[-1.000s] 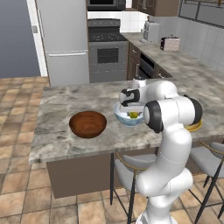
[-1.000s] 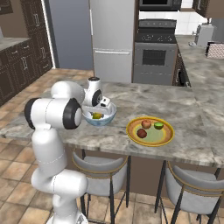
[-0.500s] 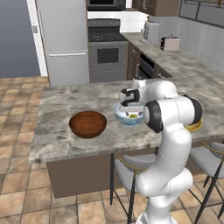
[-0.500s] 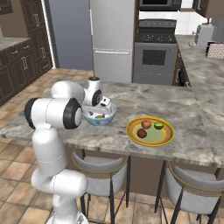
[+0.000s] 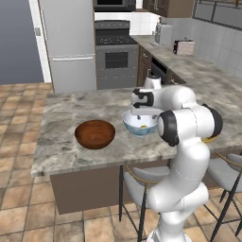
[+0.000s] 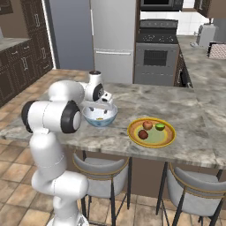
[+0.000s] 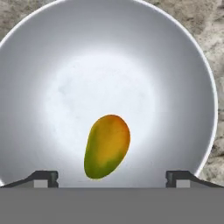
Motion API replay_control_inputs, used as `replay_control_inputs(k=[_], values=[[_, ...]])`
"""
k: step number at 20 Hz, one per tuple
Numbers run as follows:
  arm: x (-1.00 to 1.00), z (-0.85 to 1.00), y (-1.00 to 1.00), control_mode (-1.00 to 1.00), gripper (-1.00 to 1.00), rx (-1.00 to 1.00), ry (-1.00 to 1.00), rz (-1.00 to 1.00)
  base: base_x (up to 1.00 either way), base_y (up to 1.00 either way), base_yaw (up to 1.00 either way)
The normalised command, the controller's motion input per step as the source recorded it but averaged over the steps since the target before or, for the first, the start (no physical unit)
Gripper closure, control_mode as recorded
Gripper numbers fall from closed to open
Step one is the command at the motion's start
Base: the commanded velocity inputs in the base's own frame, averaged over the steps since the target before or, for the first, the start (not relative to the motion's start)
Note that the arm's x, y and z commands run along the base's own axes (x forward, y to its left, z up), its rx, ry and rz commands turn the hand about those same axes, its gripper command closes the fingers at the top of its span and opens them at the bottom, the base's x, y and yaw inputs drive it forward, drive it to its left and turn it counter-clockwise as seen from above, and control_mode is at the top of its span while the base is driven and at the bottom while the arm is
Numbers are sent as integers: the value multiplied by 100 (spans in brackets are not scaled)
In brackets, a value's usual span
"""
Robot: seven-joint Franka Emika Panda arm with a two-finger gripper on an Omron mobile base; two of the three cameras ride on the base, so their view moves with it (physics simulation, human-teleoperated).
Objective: Take the fruits from the plate on the dining counter and place two fruits in each bowl.
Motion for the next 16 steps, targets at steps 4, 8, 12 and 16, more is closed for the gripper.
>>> replay_control_inputs(k=[4, 8, 12, 16], values=[[-55, 55, -20, -100, -100, -1, -1, 0, 0, 0, 0], [-28, 39, -19, -100, -100, -2, 0, -1, 0, 0, 0], [-29, 7, -55, -100, -100, 0, 0, 0, 0, 0, 0], [-9, 0, -65, -100, -100, 0, 0, 0, 0, 0, 0]])
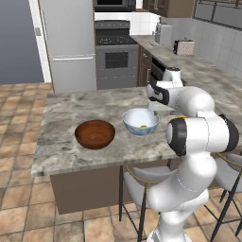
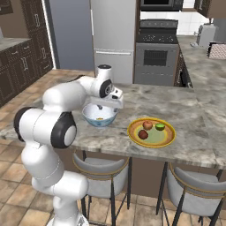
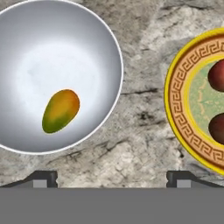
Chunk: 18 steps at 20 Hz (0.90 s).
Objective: Take the fruits from the plate on the dining counter and place two fruits in each bowl.
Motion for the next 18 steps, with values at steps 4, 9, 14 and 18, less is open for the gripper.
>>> replay_control_inputs(k=[4, 9, 14, 18], values=[[-4, -1, -65, -100, -100, 0, 0, 0, 0, 0, 0], [-2, -3, -65, -100, -100, 0, 0, 0, 0, 0, 0], [0, -9, -63, -100, -100, 0, 0, 0, 0, 0, 0], [-3, -27, -54, -100, -100, 0, 0, 0, 0, 0, 0]])
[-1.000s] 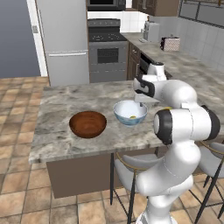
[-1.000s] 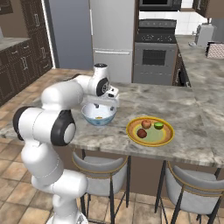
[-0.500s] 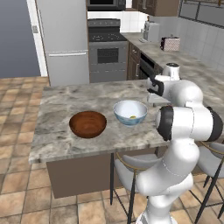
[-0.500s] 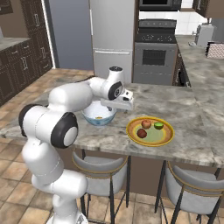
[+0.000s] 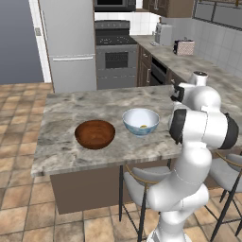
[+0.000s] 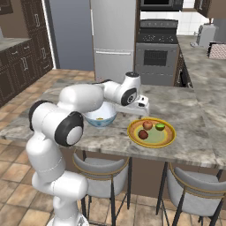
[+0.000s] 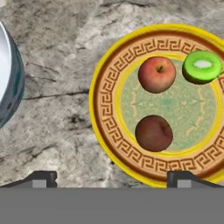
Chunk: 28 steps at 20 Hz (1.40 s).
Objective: Take the fruits from the plate on the dining counter and place two fruits in each bowl.
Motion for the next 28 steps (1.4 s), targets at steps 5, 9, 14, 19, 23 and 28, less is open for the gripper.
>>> replay_control_inputs(k=[5, 9, 14, 19, 23, 28], values=[[-6, -26, 0, -100, -100, 0, 0, -1, 0, 0, 0], [-2, -29, -20, -100, -100, 0, 0, 0, 0, 0, 0], [0, -20, -33, -100, -100, 0, 0, 0, 0, 0, 0], [2, -16, -27, -100, -100, 0, 0, 0, 0, 0, 0], [9, -11, -13, -100, -100, 0, 0, 0, 0, 0, 0], [7, -14, -2, -100, -100, 0, 0, 0, 0, 0, 0]])
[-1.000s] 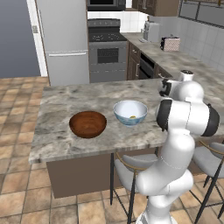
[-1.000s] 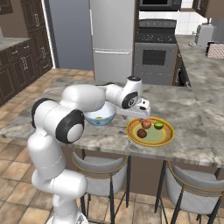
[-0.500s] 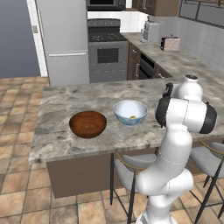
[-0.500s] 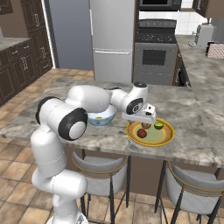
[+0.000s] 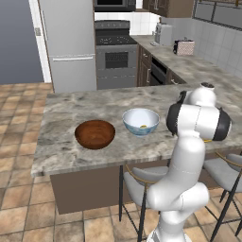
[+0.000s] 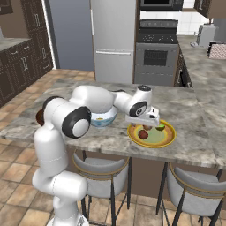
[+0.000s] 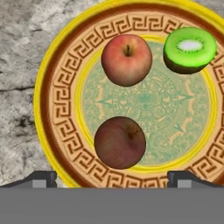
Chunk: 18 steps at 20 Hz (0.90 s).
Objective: Take the fruits from the plate on the dining counter and place two fruits in each bowl.
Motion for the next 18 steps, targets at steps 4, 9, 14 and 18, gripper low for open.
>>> replay_control_inputs(k=[4, 9, 14, 18], values=[[0, -21, 0, -100, -100, 0, 0, 0, 0, 0, 0], [0, -24, 0, -100, -100, 0, 0, 0, 0, 0, 0], [0, -25, 0, -100, -100, 0, 0, 0, 0, 0, 0], [0, -20, 0, -100, -100, 0, 0, 0, 0, 0, 0]])
